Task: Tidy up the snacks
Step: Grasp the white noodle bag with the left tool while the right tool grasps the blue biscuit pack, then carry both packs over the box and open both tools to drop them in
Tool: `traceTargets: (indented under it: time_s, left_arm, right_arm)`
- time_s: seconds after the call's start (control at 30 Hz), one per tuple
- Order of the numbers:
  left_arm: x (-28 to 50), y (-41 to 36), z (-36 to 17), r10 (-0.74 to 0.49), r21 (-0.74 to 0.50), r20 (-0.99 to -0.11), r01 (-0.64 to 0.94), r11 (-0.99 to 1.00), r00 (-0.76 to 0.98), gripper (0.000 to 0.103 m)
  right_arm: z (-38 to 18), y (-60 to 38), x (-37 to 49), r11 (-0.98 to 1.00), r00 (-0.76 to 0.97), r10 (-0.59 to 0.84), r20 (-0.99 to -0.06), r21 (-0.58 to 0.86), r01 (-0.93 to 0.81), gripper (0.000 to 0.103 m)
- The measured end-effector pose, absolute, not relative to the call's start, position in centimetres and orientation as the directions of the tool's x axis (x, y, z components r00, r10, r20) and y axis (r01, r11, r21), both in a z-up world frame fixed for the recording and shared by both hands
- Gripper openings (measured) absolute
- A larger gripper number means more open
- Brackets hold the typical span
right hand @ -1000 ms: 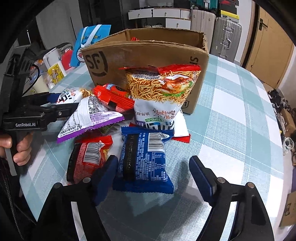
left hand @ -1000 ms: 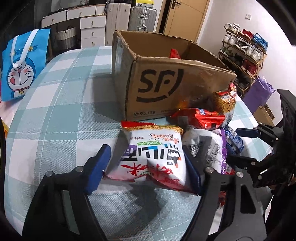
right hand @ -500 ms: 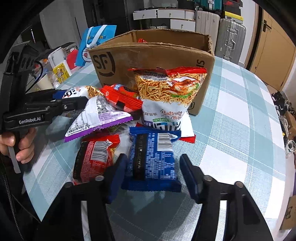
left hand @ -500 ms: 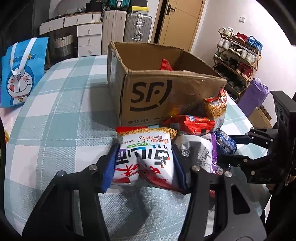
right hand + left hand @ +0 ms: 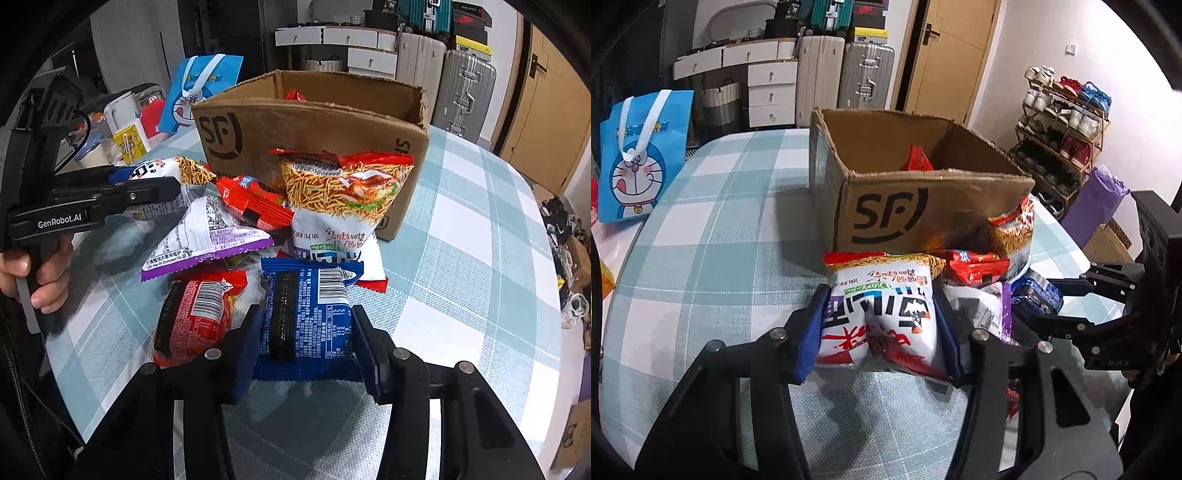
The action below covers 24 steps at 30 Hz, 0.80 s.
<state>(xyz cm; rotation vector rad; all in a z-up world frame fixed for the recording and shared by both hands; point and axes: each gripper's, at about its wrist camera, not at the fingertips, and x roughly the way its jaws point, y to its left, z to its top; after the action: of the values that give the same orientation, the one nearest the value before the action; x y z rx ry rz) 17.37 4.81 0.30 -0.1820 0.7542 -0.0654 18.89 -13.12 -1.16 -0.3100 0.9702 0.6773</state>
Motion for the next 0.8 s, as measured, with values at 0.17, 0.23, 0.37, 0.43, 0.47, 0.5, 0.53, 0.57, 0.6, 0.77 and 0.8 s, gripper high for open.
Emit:
traceTargets:
  time_s: [0.17,0.23,0.37,0.43,0.47,0.5,0.53,0.57,0.6,0.77,0.8]
  left_arm:
    - [16.7,5.1,1.2,-0.117,-0.197,-0.656,-0.02,0.98,0.745,0.05]
    - [16.4,5.3,1.7,-0.118,-0.204,-0.646,-0.022,0.979,0.754,0.05]
    - [16.0,5.5,2.7,-0.112,-0.203,-0.623,-0.022,0.979,0.774,0.05]
    - [15.7,5.5,3.2,-0.11,-0.203,-0.614,-0.021,0.979,0.781,0.05]
    - [15.6,5.5,3.3,-0.111,-0.204,-0.612,-0.021,0.979,0.783,0.05]
    - [15.5,5.5,3.4,-0.112,-0.205,-0.61,-0.02,0.979,0.784,0.05]
    - [15.3,5.5,3.6,-0.11,-0.205,-0.607,-0.021,0.979,0.787,0.05]
    - [15.3,5.4,3.8,-0.109,-0.204,-0.606,-0.021,0.979,0.788,0.05]
    - [15.3,5.5,3.8,-0.109,-0.204,-0.605,-0.022,0.979,0.789,0.05]
    - [14.9,5.6,4.3,-0.104,-0.209,-0.593,-0.028,0.978,0.798,0.05]
    - [14.9,5.6,4.4,-0.101,-0.209,-0.592,-0.03,0.978,0.8,0.05]
  right_arm:
    - [-0.2,-13.7,18.9,0.763,0.392,0.398,-0.829,0.063,-0.643,0.048]
    - [0.3,-13.8,18.8,0.763,0.395,0.41,-0.822,0.072,-0.643,0.048]
    - [1.2,-14.0,18.4,0.76,0.407,0.431,-0.806,0.081,-0.645,0.048]
    - [1.7,-14.1,18.1,0.759,0.416,0.439,-0.796,0.08,-0.647,0.048]
    - [2.0,-14.1,17.9,0.756,0.421,0.441,-0.793,0.076,-0.65,0.048]
    - [2.1,-14.1,17.8,0.755,0.426,0.441,-0.79,0.071,-0.652,0.048]
    - [2.3,-14.1,17.8,0.756,0.43,0.441,-0.788,0.067,-0.651,0.048]
    - [2.4,-14.2,17.8,0.76,0.435,0.439,-0.786,0.066,-0.647,0.048]
    - [2.5,-14.4,17.8,0.762,0.437,0.441,-0.784,0.069,-0.644,0.048]
    - [3.7,-15.0,17.8,0.774,0.468,0.453,-0.759,0.074,-0.629,0.048]
    - [4.0,-15.1,17.7,0.778,0.478,0.454,-0.752,0.073,-0.624,0.048]
